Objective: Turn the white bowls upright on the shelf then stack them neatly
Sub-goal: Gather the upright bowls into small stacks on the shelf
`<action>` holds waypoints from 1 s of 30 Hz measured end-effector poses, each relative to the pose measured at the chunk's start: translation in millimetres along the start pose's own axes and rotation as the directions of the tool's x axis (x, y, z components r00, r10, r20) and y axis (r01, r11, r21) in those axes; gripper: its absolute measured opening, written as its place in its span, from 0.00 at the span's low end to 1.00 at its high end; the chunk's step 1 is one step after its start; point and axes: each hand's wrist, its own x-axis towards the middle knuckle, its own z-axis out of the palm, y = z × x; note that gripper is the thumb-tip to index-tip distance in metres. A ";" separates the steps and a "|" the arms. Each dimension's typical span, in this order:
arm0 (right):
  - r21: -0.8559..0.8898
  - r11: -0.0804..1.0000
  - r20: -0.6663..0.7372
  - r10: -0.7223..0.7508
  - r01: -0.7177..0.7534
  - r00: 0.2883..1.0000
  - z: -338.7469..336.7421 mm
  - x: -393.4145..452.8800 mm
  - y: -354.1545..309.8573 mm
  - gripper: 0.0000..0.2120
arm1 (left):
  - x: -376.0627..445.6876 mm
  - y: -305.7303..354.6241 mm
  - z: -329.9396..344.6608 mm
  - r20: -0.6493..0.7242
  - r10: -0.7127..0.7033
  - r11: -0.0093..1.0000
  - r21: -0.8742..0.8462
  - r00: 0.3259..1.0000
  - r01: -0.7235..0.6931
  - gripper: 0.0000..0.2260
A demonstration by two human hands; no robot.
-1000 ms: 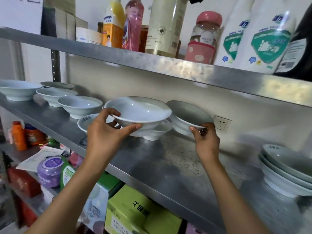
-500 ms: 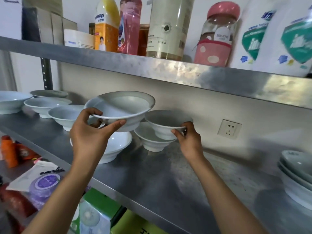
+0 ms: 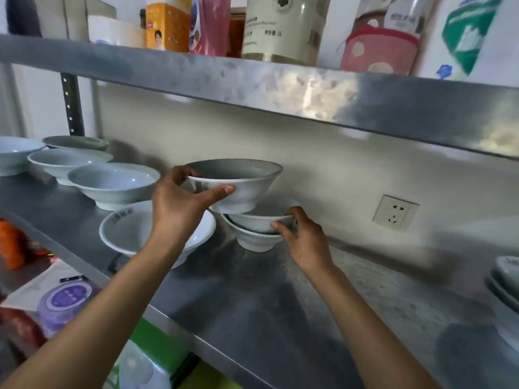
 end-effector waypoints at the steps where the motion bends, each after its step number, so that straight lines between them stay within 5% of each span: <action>1: -0.015 1.000 -0.006 0.004 -0.004 1.000 1.3 -0.7 3.0 0.17 | 4.2 -0.8 3.4 0.020 -0.013 1.000 0.010 1.000 0.012 0.24; 13: -0.002 0.996 0.021 0.093 -0.093 0.995 -15.4 -13.7 8.1 0.22 | 7.4 -11.1 49.0 0.203 -0.025 0.999 0.042 0.979 0.017 0.27; 30: 0.029 0.981 -0.035 0.195 -0.194 0.980 -33.9 -21.5 14.0 0.16 | -1.2 -32.7 66.0 0.283 -0.064 0.857 0.507 0.957 -0.093 0.27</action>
